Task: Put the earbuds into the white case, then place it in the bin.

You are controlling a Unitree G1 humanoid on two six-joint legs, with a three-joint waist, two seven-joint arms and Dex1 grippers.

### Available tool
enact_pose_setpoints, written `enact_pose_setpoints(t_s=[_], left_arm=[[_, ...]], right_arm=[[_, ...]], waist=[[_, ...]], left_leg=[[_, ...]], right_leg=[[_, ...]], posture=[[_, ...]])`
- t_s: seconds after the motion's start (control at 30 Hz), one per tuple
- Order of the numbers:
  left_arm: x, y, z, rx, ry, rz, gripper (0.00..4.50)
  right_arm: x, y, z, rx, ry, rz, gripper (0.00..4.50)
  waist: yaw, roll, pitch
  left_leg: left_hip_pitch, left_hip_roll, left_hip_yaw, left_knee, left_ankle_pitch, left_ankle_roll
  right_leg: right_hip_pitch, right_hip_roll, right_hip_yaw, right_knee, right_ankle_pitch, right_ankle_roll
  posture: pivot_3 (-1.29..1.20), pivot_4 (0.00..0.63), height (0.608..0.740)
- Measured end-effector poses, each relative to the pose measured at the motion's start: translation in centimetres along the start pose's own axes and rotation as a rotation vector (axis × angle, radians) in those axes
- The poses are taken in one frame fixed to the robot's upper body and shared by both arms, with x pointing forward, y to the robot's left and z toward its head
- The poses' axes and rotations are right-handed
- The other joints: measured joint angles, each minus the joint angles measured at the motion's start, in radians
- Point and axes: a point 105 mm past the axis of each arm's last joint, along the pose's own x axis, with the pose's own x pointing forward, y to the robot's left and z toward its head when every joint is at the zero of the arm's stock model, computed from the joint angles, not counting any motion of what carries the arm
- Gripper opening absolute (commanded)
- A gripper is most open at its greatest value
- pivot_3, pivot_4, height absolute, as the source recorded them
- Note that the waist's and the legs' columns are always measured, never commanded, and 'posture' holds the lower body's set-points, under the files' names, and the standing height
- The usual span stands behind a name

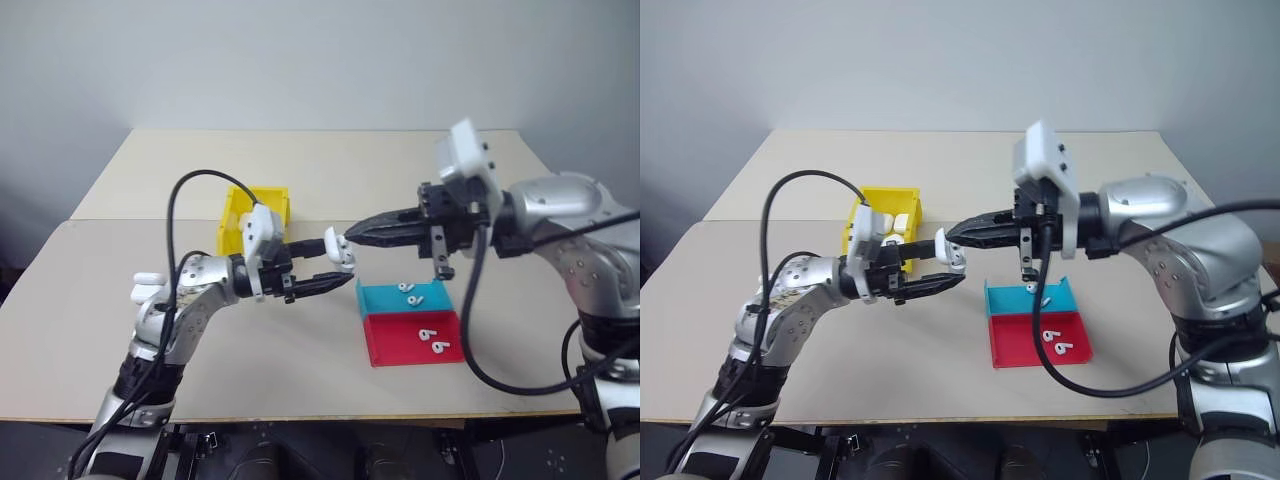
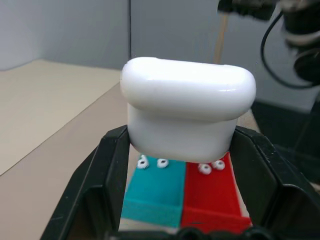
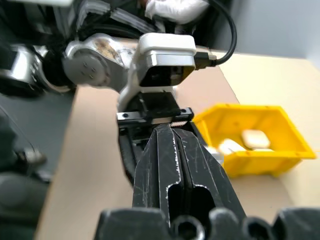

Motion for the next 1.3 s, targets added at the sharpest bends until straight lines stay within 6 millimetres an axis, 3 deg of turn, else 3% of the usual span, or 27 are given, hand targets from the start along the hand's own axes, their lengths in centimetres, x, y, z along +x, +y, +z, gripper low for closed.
enact_pose_setpoints(t_s=[0.13, 0.3, 0.47, 0.77, 0.9, 1.03, 1.23, 1.3], left_arm=[[0.6, -0.3, -0.4, 0.006, 0.013, -0.011, 2.75], [0.7, -0.4, -0.3, 0.012, 0.009, -0.014, 2.75], [0.5, -0.3, -0.7, -0.013, 0.003, 0.023, 2.75], [-0.2, 0.1, 0.0, -0.051, -0.075, 0.108, 2.75], [-1.5, 0.6, 2.5, -0.012, -0.17, 0.184, 2.75], [-2.7, 1.0, 2.7, -0.032, -0.181, 0.263, 2.75], [-7.4, 5.1, 2.4, -0.001, -0.112, 0.626, 2.75], [-8.3, 6.8, 1.8, -0.003, -0.067, 0.747, 2.75]], right_arm=[[1.4, -0.4, -0.2, -0.07, 0.109, 0.043, 0.04], [3.1, -0.2, -1.9, -0.111, 0.211, 0.101, 0.04], [2.4, -0.2, -2.4, -0.195, 0.243, 0.118, 0.04], [-0.3, -1.0, -3.0, -0.122, 0.23, 0.005, 0.04], [-1.2, -1.3, -3.5, 0.062, 0.093, -0.073, 0.04], [-3.2, -1.6, -2.1, 0.089, -0.062, -0.185, 0.04], [-3.9, 0.3, -5.9, 0.21, -0.097, -0.269, 0.04], [-3.7, 0.5, -6.1, 0.209, -0.099, -0.281, 0.04]], waist=[[0.001, 0.0, 0.0], [0.002, 0.0, 0.0], [0.004, 0.0, 0.0], [0.001, 0.0, 0.0], [0.002, 0.0, 0.0], [0.004, 0.0, 0.0], [0.004, 0.0, 0.0], [0.004, 0.0, 0.0]], left_leg=[[-0.001, 0.0, 0.0, 0.001, 0.0, 0.0], [-0.001, 0.0, 0.0, 0.001, 0.0, 0.0], [-0.002, 0.0, 0.0, 0.003, 0.0, 0.0], [-0.002, 0.001, -0.001, 0.003, 0.0, 0.001], [-0.002, 0.001, -0.001, 0.004, 0.0, 0.001], [-0.002, 0.001, -0.002, 0.004, 0.0, 0.001], [-0.001, 0.0, -0.002, 0.004, 0.0, 0.001], [-0.001, 0.0, -0.002, 0.004, 0.0, 0.001]], right_leg=[[0.0, 0.0, 0.0, 0.0, 0.0, 0.0], [0.0, 0.0, -0.001, 0.001, 0.0, 0.0], [0.0, 0.0, -0.001, 0.0, 0.0, 0.0], [0.0, 0.0, -0.001, 0.001, 0.0, 0.0], [0.0, -0.001, -0.001, 0.001, 0.0, 0.0], [0.001, 0.0, -0.002, 0.0, 0.0, 0.0], [0.002, -0.001, -0.002, 0.001, 0.0, 0.0], [0.002, -0.001, -0.002, 0.001, 0.0, 0.0]], posture=[[0.0, 0.15, 0.74], [0.0, 0.15, 0.74], [0.0, 0.15, 0.74], [0.0, 0.15, 0.74], [0.0, 0.15, 0.74], [0.0, 0.15, 0.74], [0.0, 0.15, 0.74], [0.0, 0.15, 0.74]])
